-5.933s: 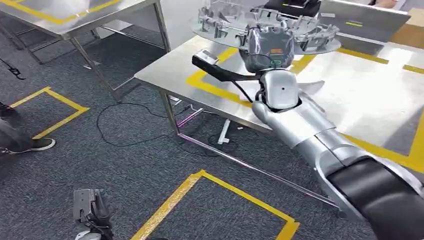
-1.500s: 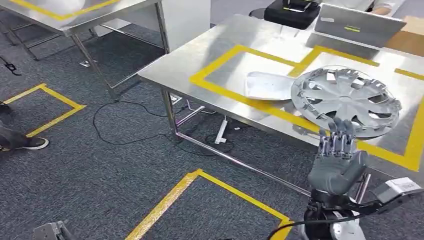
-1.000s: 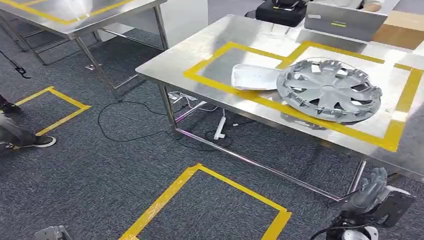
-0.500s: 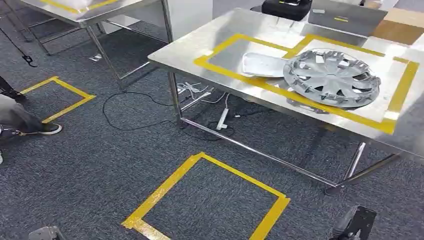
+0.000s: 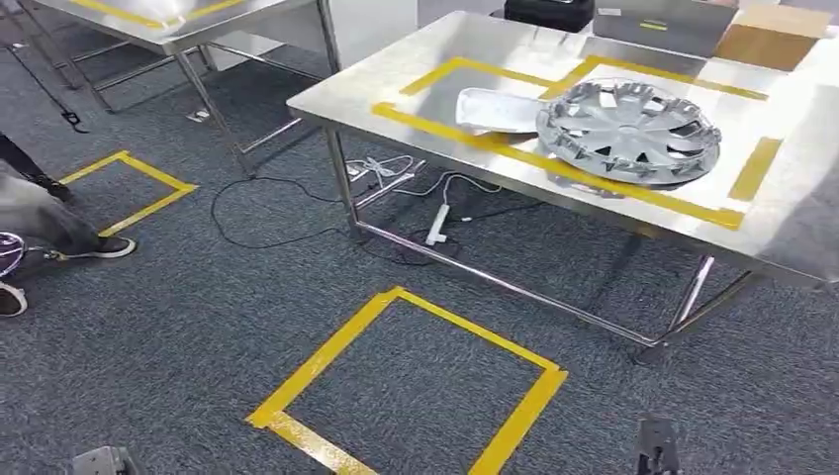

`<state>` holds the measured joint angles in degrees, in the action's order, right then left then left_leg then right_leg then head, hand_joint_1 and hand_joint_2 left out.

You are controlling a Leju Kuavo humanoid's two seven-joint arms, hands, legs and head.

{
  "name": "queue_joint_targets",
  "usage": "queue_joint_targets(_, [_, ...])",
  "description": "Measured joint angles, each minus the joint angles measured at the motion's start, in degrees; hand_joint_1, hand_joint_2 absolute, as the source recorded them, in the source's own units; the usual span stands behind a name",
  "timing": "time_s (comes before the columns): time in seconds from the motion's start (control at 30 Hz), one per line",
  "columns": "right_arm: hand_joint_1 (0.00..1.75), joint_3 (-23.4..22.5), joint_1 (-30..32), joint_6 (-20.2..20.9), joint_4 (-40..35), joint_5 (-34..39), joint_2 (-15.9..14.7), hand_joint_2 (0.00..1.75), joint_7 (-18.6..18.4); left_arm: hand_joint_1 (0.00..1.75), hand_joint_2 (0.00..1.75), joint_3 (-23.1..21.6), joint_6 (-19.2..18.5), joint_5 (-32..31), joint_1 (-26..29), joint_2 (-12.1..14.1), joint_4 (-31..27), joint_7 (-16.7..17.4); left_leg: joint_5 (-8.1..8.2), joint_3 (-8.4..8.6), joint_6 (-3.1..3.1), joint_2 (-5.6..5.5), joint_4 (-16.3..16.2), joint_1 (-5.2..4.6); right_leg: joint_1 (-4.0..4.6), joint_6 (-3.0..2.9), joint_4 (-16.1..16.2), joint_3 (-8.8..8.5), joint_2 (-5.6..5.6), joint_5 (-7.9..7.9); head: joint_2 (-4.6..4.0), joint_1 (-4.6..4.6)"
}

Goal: Take the parts from the cabinet and place them on the table.

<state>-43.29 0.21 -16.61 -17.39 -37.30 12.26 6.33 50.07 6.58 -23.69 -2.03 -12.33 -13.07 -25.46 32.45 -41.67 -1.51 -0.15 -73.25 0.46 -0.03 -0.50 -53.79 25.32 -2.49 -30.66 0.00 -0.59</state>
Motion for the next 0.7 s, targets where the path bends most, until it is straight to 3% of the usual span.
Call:
queue_joint_targets(0.03, [0.00, 1.5, 0.0, 0.1, 1.0, -2.5, 0.0, 0.00, -2.9, 0.00, 0.00, 0.0, 0.0, -0.4, 0.0, 0.2, 0.0, 0.3, -0.27, 0.12, -0.18, 0.01, -1.7, 0.13, 0.00, 0.06, -0.2, 0.58, -0.49, 0.22, 0.02, -0.02])
queue_joint_targets(0.07, [0.00, 2.9, 0.0, 0.8, 1.7, -4.7, 0.0, 0.00, -4.9, 0.00, 0.00, 0.0, 0.0, -0.7, 0.1, 0.3, 0.0, 0.7, -1.43, 1.49, -0.28, 0.03, -0.8, 0.22, -0.01, 0.17, -0.5, 1.09, -0.94, 0.35, 0.02, 0.02])
queue_joint_targets(0.13, [0.00, 7.0, 0.0, 3.3, 3.2, -9.4, 0.0, 0.00, -8.8, 0.00, 0.00, 0.0, -0.2, -1.6, 0.1, 0.7, 0.0, 1.2, -4.90, 8.21, -0.23, 0.95, 9.3, 0.31, -0.07, 0.34, -1.3, 1.39, -2.06, 0.33, 0.02, 0.02])
queue_joint_targets(0.17, [0.00, 8.4, 0.0, 4.5, 3.6, -10.7, 0.0, 0.00, -9.7, 0.00, 0.00, 0.0, -0.4, -2.0, 0.0, 0.8, 0.0, 1.3, -5.25, 11.12, 0.00, 2.85, 14.3, 0.20, -0.04, 0.50, -1.7, 1.35, -2.60, 0.25, 0.02, 0.02])
queue_joint_targets(0.2, [0.00, 9.9, 0.0, 5.7, 3.9, -11.3, 0.0, 0.00, -10.3, 0.00, 0.00, -0.1, -0.6, -2.4, -0.2, 0.9, 0.0, 1.5, -4.28, 11.94, 0.75, 4.36, 15.8, -0.61, 0.35, 0.85, -1.9, 2.26, -3.19, 0.20, 0.02, 0.15])
queue_joint_targets(0.23, [0.00, 10.9, -0.1, 6.4, 4.3, -11.6, 0.0, 0.00, -10.7, 0.00, 0.00, -0.2, -0.7, -2.7, -0.2, 1.0, 0.0, 1.6, -4.95, 11.56, 1.51, 4.01, 15.6, -0.72, 0.32, 1.07, -1.8, 2.31, -3.68, 0.21, 0.02, -0.05])
queue_joint_targets(0.3, [0.00, 12.7, -0.4, 7.9, 4.9, -11.7, -0.1, 0.00, -11.5, 0.00, 0.00, -0.3, -0.8, -3.2, 0.0, 1.1, 0.0, 1.8, -4.89, 11.04, 2.10, 3.10, 15.8, -0.96, 0.30, 1.63, -1.8, 1.59, -4.71, 0.53, 0.02, -0.15])
queue_joint_targets(0.33, [0.00, 13.3, -0.5, 8.4, 5.1, -11.8, -0.1, 0.00, -11.9, 0.00, 0.00, -0.3, -0.9, -3.4, 0.0, 1.1, 0.0, 1.8, -5.26, 10.83, 2.70, 2.47, 16.3, -0.75, 0.38, 1.90, -1.7, 1.55, -5.25, 0.56, 0.02, 0.00])
queue_joint_targets(0.37, [0.00, 13.7, -0.6, 8.6, 5.1, -11.9, -0.2, 0.00, -12.0, 0.00, 0.00, -0.4, -0.9, -3.4, 0.0, 1.1, 0.0, 1.8, -5.75, 10.98, 3.27, 1.97, 16.9, -0.35, 0.10, 2.36, -2.0, 2.38, -3.42, -0.34, 0.00, -0.11])
queue_joint_targets(0.4, [0.00, 14.1, -0.7, 8.7, 5.2, -12.0, -0.4, 0.00, -12.0, 0.00, 0.00, -0.4, -0.9, -3.5, -0.1, 1.1, 0.0, 1.8, -5.95, 10.84, 3.46, 1.63, 17.0, -0.37, 0.03, 2.52, -3.4, 2.90, -0.45, -1.49, 0.02, -0.37])
queue_joint_targets(0.43, [0.00, 14.6, -0.9, 8.9, 5.4, -12.2, -0.5, 0.00, -12.1, 0.00, 0.00, -0.4, -1.0, -3.6, -0.3, 1.2, 0.0, 1.8, -6.15, 10.45, 3.76, 0.98, 17.0, -0.38, -0.11, 2.59, -7.8, 4.95, 1.31, -4.18, 0.02, -0.48])
queue_joint_targets(0.5, [0.00, 15.3, -0.6, 9.3, 5.9, -12.4, -0.9, 0.00, -12.4, 0.00, 0.00, -0.5, -1.0, -3.8, -0.6, 1.3, 0.0, 1.8, -6.44, 9.85, 4.12, -0.36, 16.9, -0.59, -0.16, 2.64, -17.6, 9.73, 2.23, -7.87, 0.02, -0.46])
queue_joint_targets(0.53, [0.00, 15.4, -0.5, 9.5, 6.0, -12.5, -1.0, 0.00, -12.4, 0.00, 0.00, -0.5, -1.0, -4.0, -0.5, 1.3, 0.0, 1.8, -6.58, 9.65, 4.06, -1.08, 16.9, -0.66, -0.14, 2.62, -19.9, 11.06, 2.33, -7.96, 0.02, -0.50])
queue_joint_targets(0.57, [0.00, 15.6, -0.4, 9.7, 6.1, -12.5, -1.0, 0.00, -12.4, 0.00, 0.00, -0.5, -1.0, -4.0, -0.4, 1.3, 0.0, 1.9, -6.67, 9.57, 4.00, -1.89, 16.8, -0.69, -0.15, 2.54, -19.5, 11.00, 2.39, -6.68, 0.00, -0.46])
queue_joint_targets(0.63, [0.00, 16.1, -0.5, 10.0, 6.2, -12.6, -1.1, 0.00, -12.3, 0.00, 0.00, -0.6, -0.9, -4.3, -0.4, 1.3, 0.0, 2.1, -6.78, 9.51, 3.84, -3.49, 16.5, -0.71, -0.17, 2.23, -11.6, 7.40, 3.13, -1.27, 0.00, -0.46])
queue_joint_targets(0.67, [0.00, 16.2, -0.5, 10.3, 6.2, -12.6, -1.2, 0.00, -12.3, 0.00, 0.00, -0.7, -0.9, -4.5, -0.5, 1.3, 0.1, 2.1, -6.81, 9.50, 3.76, -4.18, 16.4, -0.70, -0.26, 2.01, -6.9, 5.20, 4.82, 1.16, 0.02, -0.50])
queue_joint_targets(0.7, [0.00, 16.3, -0.6, 10.6, 6.3, -12.6, -1.2, 0.00, -12.3, 0.00, 0.00, -0.8, -0.9, -4.6, -0.6, 1.2, 0.1, 2.1, -6.93, 9.31, 3.48, -4.86, 16.3, -0.72, -0.53, 1.74, -4.2, 3.84, 8.09, 0.98, 0.02, -0.41])
